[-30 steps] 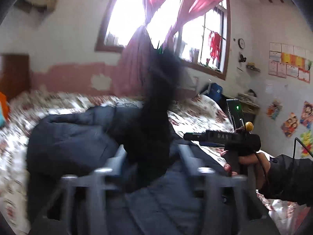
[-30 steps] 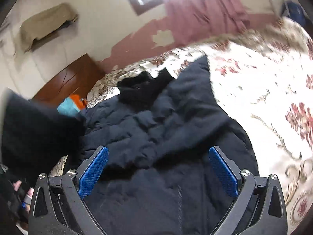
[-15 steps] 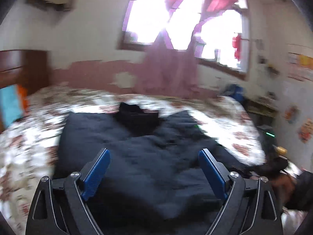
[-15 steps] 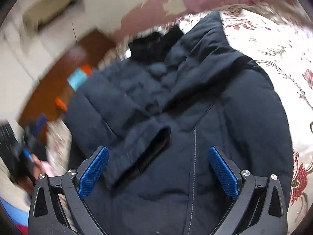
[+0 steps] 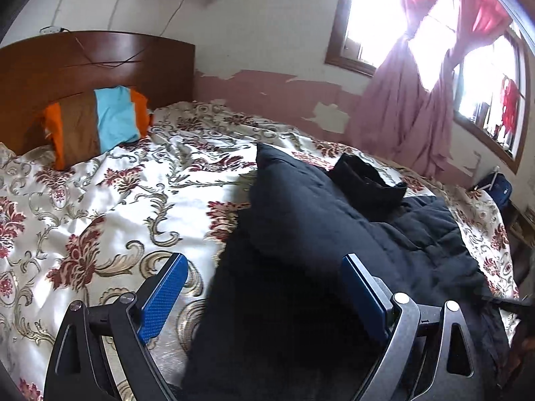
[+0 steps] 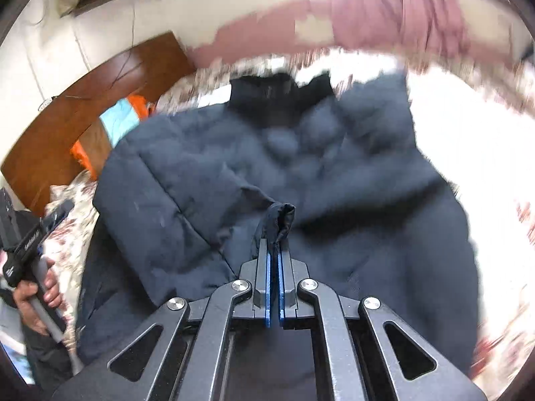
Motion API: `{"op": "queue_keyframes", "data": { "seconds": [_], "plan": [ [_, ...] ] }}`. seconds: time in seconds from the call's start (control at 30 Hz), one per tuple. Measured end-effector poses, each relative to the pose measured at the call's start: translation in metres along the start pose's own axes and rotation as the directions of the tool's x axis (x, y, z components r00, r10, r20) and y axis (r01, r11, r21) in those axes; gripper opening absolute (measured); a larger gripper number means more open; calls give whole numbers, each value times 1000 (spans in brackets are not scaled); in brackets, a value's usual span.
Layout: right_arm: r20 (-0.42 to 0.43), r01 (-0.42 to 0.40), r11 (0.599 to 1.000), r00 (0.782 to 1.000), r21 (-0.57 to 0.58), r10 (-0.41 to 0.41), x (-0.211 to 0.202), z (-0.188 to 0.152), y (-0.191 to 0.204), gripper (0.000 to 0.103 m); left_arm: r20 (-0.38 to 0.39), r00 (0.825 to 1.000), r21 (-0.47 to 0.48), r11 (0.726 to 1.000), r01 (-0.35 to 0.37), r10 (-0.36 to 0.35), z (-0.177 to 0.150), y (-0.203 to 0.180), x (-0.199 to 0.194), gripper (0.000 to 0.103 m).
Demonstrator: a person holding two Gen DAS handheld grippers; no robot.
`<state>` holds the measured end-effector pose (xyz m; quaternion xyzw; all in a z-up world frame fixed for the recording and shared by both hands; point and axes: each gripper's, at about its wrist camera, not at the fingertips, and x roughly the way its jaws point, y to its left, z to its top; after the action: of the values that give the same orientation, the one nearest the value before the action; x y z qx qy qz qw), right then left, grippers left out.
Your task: Fold large clothes
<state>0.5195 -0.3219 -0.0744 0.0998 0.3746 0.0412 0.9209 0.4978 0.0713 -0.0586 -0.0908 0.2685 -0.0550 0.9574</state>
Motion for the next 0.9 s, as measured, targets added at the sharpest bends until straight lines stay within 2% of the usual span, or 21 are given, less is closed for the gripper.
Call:
{"op": "queue_keyframes", "data": {
  "seconds": [0.07,0.13,0.23,0.3,0.4,0.47,0.57,0.63,0.7,0.77,0.8,0.87,0.9],
  "plan": [
    [68,55,998,996,-13,-54,-15,19,-3,4,1,1000,-1,1000,-1,1,-1,-1,-1,92],
    [143,135,991,981,-16,-131,-26,42,-13,4,-2,1000,0,1000,1,-1,-2,-3,1,92],
    [187,196,981,964,-14,-190,-22,65,-29,4,-13,1000,13,1000,10,-10,-5,-9,7,92],
    [176,217,976,962,-17,-211,-7,73,-36,4,-27,1000,26,1000,13,-12,-7,-15,13,92],
    [117,239,971,965,-29,-234,25,72,-41,5,-44,999,40,999,21,-19,-10,-23,19,92],
    [85,278,960,958,-41,-274,46,67,-43,6,-52,999,47,999,19,-16,-11,-26,23,92],
    [52,334,940,942,-74,-331,69,55,-42,16,-60,998,61,998,-1,5,-13,-30,26,92],
    [72,330,940,943,-90,-325,65,56,-37,31,-54,999,62,998,-4,8,-12,-31,26,92],
    [118,316,943,945,-106,-304,49,54,-29,58,-52,999,31,1000,5,-4,-2,-31,26,92],
    [197,264,956,951,-127,-237,33,57,-15,64,-58,998,-35,999,6,-8,14,-33,26,92],
    [222,243,960,952,-135,-210,31,59,-10,65,-51,998,-56,998,35,-38,26,-36,26,92],
    [228,211,966,958,-152,-173,31,61,1,65,-27,996,-8,996,90,-90,46,-48,32,92],
    [209,183,969,967,-163,-148,37,63,7,65,-27,997,13,997,77,-77,52,-53,37,92]
  ]
}}
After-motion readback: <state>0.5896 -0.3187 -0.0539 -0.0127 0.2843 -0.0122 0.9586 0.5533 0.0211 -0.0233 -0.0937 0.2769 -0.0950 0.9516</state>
